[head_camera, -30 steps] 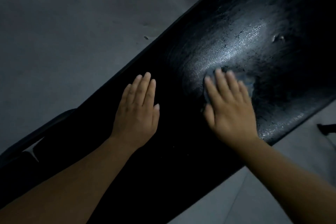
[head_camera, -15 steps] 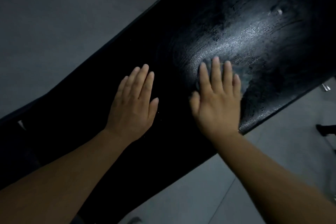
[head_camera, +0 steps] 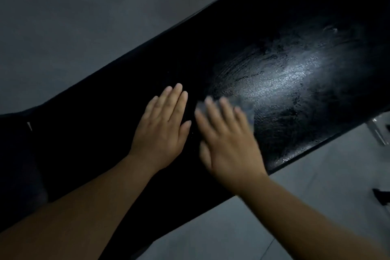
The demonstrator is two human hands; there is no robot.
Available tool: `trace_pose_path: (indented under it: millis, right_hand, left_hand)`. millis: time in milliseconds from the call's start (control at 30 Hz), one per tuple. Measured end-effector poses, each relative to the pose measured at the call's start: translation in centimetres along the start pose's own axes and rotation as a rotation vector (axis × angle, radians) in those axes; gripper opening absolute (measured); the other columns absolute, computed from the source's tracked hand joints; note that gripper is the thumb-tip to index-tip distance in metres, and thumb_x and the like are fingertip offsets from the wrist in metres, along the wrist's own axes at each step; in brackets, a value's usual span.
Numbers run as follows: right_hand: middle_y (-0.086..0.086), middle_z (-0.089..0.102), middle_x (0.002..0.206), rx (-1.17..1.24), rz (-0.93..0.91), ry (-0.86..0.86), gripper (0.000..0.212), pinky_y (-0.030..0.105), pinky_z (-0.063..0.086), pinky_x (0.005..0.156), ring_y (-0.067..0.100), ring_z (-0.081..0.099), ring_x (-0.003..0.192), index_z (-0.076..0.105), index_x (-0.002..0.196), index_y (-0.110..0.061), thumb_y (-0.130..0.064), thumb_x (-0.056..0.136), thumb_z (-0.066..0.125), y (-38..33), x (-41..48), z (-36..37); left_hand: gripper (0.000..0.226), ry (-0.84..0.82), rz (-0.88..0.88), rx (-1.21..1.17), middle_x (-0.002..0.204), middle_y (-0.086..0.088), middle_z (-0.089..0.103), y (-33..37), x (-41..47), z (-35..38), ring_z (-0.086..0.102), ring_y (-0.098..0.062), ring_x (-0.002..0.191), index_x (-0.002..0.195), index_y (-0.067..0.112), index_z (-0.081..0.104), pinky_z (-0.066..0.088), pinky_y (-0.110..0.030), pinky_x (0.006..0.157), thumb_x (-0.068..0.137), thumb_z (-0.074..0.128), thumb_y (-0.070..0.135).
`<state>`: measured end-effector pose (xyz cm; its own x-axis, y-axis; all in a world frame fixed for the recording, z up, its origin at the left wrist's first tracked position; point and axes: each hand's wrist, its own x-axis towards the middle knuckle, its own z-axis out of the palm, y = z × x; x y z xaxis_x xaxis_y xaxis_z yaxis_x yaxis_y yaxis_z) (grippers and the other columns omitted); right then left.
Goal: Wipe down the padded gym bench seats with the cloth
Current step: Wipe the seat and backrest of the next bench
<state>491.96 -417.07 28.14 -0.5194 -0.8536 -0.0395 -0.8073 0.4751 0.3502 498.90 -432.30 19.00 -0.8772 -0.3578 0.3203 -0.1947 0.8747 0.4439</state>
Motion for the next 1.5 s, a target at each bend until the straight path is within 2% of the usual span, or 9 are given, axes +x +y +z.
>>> trace_pose_path:
  millis: [133,300,500,667,900,1067,1267,1400,1500]
  right_hand:
    - [0.006,0.026,0.164,-0.041,-0.218,-0.079,0.068,0.048,0.022,0.121,0.029,0.021,0.152,0.039,0.153,-0.023,-0.038,0.088,0.047,3.3,-3.5,-0.5]
    - [0.005,0.016,0.167,-0.079,0.162,0.07,0.066,0.048,0.011,0.124,0.028,0.009,0.154,0.027,0.158,-0.026,-0.052,0.097,0.028,2.4,3.3,-1.4]
    - [0.0,0.017,0.167,-0.127,-0.345,-0.1,0.063,0.048,0.016,0.123,0.024,0.012,0.154,0.028,0.158,-0.027,-0.051,0.1,0.035,4.1,-4.2,-0.7]
    - [-0.006,0.007,0.168,-0.154,0.036,0.057,0.077,0.04,0.005,0.125,0.017,0.001,0.155,0.013,0.158,-0.039,-0.07,0.088,0.012,4.7,2.8,-1.0]
    - [-0.014,-0.001,0.166,-0.103,-0.217,0.117,0.073,0.018,-0.013,0.118,0.005,-0.006,0.152,0.011,0.159,-0.036,-0.066,0.092,0.009,2.1,-1.5,0.9]
    - [-0.005,0.006,0.168,-0.151,0.016,0.18,0.072,0.035,0.004,0.123,0.016,0.001,0.154,0.009,0.16,-0.033,-0.067,0.097,0.012,2.0,5.2,0.9]
    - [-0.02,0.003,0.163,-0.063,-0.338,0.096,0.073,0.012,-0.013,0.115,0.0,-0.002,0.151,0.011,0.159,-0.037,-0.063,0.091,0.012,1.4,-1.1,0.6]
    - [-0.005,0.008,0.168,-0.105,-0.101,0.175,0.062,0.03,0.004,0.121,0.014,0.003,0.154,0.014,0.16,-0.033,-0.053,0.102,0.024,1.1,5.6,-0.2]
    - [-0.007,0.004,0.168,-0.118,-0.254,0.127,0.061,0.033,0.001,0.122,0.014,-0.001,0.154,0.011,0.16,-0.032,-0.05,0.103,0.024,-2.2,3.2,1.4]
  left_hand:
    - [0.063,0.002,0.006,-0.055,0.165,-0.008,0.018,-0.4,-0.1,-0.5,0.014,-0.023,0.153,0.156,0.009,0.025,0.017,-0.044,0.123,0.104,0.027,0.044]
    - [0.064,0.04,-0.006,-0.092,0.165,-0.006,0.019,-0.4,-0.4,-0.4,0.015,-0.02,0.153,0.156,0.011,0.027,0.017,-0.043,0.123,0.103,0.023,0.046]
    - [0.065,0.081,0.006,-0.099,0.164,-0.005,0.022,-0.6,-0.6,0.4,0.019,-0.02,0.152,0.156,0.013,0.028,0.015,-0.04,0.123,0.101,0.019,0.048]
    - [0.075,0.098,-0.001,-0.094,0.167,0.003,0.003,-0.1,-0.8,1.0,0.0,-0.012,0.153,0.159,0.021,0.009,-0.004,-0.028,0.119,0.093,-0.002,0.054]
    - [0.073,0.126,0.021,-0.063,0.166,0.01,-0.006,-1.0,-2.3,0.9,-0.006,-0.004,0.151,0.159,0.026,0.001,-0.007,-0.021,0.115,0.091,0.0,0.052]
    - [0.062,0.112,-0.013,-0.064,0.167,0.009,-0.004,-0.2,-2.9,0.5,-0.004,-0.006,0.152,0.159,0.026,0.002,-0.002,-0.022,0.117,0.103,0.017,0.048]
    - [0.064,0.102,-0.065,-0.049,0.167,0.008,-0.002,-1.3,-6.0,0.2,-0.003,-0.007,0.152,0.16,0.024,0.005,0.0,-0.024,0.12,0.103,0.019,0.051]
    - [0.064,0.125,-0.068,-0.062,0.167,0.004,0.003,-1.6,-6.1,0.3,0.001,-0.011,0.153,0.159,0.021,0.01,0.005,-0.03,0.124,0.103,0.023,0.049]
    - [0.065,0.122,-0.105,-0.053,0.167,0.002,0.003,-1.8,-6.4,0.6,0.001,-0.013,0.153,0.159,0.02,0.01,0.006,-0.032,0.124,0.102,0.022,0.048]
